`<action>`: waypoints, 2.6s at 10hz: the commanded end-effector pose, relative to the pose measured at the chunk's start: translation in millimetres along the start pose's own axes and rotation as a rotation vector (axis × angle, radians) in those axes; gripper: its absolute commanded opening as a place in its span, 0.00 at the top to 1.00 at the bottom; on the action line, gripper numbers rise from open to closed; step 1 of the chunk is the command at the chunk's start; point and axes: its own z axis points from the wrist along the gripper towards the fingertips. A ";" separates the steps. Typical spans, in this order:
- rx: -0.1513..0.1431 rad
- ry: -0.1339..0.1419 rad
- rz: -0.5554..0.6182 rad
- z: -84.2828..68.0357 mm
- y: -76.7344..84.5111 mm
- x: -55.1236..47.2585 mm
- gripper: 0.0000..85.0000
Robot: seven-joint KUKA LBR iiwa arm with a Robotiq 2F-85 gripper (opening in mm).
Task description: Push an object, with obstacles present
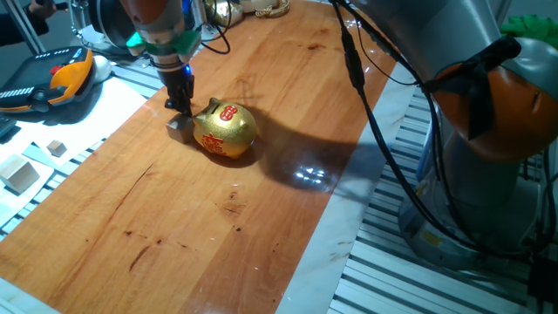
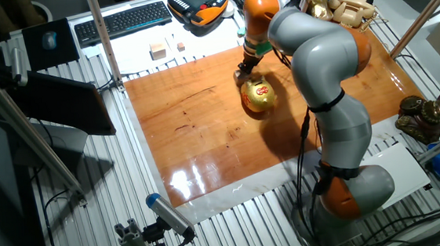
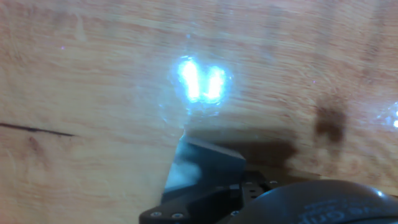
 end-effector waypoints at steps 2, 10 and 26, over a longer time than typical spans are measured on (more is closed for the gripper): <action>-0.001 0.000 0.008 1.4 5.3 -1.4 1.00; -0.006 -0.001 0.053 -2.3 24.0 -3.3 1.00; -0.005 0.001 0.134 -0.5 74.6 4.0 1.00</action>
